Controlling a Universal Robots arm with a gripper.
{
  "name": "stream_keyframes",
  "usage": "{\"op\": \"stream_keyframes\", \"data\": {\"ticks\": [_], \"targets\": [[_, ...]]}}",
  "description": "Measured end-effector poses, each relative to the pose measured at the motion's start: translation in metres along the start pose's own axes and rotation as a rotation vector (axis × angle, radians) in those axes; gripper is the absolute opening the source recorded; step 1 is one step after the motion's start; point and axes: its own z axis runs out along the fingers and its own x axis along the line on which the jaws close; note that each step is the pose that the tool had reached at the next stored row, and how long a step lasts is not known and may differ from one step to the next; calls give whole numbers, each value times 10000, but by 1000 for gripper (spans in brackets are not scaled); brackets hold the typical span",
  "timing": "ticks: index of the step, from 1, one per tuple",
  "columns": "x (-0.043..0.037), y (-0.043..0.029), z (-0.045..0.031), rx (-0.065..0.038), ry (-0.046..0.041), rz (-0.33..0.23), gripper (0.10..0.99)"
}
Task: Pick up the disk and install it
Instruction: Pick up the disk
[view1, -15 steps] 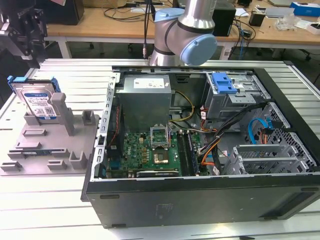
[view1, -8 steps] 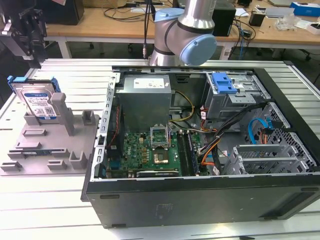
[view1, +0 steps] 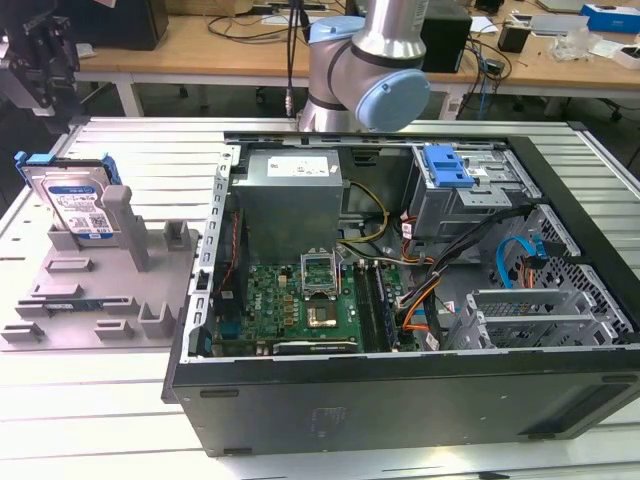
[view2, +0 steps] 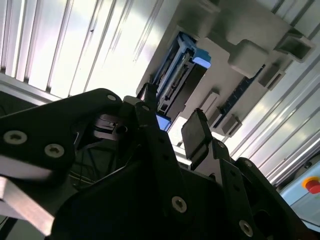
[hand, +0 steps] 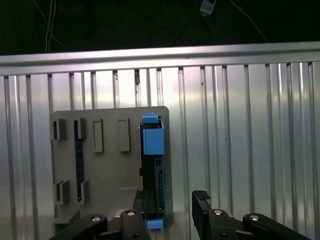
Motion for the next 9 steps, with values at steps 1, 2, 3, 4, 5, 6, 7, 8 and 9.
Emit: {"op": "stream_keyframes", "data": {"ticks": [1, 2, 3, 4, 5, 6, 7, 8, 9], "targets": [[-3, 18, 3, 1, 7, -50, 482], [-3, 35, 6, 1, 11, -87, 482], [-3, 65, 13, 2, 16, -156, 482], [-3, 86, 18, 4, 18, -202, 482], [-3, 102, 22, 4, 20, -237, 482], [-3, 117, 26, 4, 21, -268, 482], [-3, 133, 30, 5, 23, -300, 482], [-2, 157, 37, 5, 25, -347, 482], [-1, 173, 41, 6, 26, -380, 482]]}}
